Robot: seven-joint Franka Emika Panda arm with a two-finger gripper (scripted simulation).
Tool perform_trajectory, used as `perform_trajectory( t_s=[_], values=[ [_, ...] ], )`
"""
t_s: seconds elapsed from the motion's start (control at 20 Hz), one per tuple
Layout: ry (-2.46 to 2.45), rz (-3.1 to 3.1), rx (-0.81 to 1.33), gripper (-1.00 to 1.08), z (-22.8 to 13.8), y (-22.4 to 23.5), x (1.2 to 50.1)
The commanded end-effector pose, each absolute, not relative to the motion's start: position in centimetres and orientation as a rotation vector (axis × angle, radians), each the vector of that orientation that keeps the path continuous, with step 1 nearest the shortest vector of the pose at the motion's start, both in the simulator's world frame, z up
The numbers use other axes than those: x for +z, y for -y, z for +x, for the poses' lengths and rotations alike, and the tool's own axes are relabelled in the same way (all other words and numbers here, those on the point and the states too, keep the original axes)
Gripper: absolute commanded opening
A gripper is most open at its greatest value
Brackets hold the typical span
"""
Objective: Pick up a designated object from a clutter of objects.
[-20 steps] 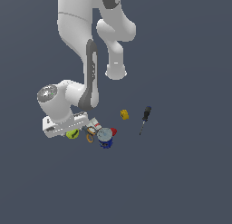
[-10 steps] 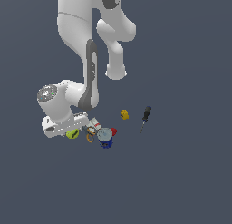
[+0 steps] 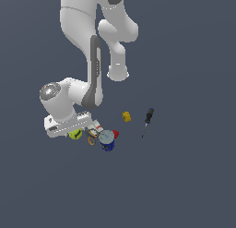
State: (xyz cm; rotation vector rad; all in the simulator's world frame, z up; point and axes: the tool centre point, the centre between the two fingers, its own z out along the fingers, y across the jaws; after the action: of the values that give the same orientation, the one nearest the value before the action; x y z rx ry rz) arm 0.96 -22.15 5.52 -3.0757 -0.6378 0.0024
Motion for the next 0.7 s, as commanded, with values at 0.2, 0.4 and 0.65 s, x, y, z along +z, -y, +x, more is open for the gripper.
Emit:
perform_trajectory(
  t_s=[0.2,0.4,0.65],
  values=[
    [0.639,-3.076,-0.001,-1.00,0.1,19.9,8.5],
    [0.639,-3.076,-0.001,-1.00,-0.7,17.9,11.2],
    [0.639,-3.076,-0.001,-1.00,-2.0,15.0,15.1]
  ],
)
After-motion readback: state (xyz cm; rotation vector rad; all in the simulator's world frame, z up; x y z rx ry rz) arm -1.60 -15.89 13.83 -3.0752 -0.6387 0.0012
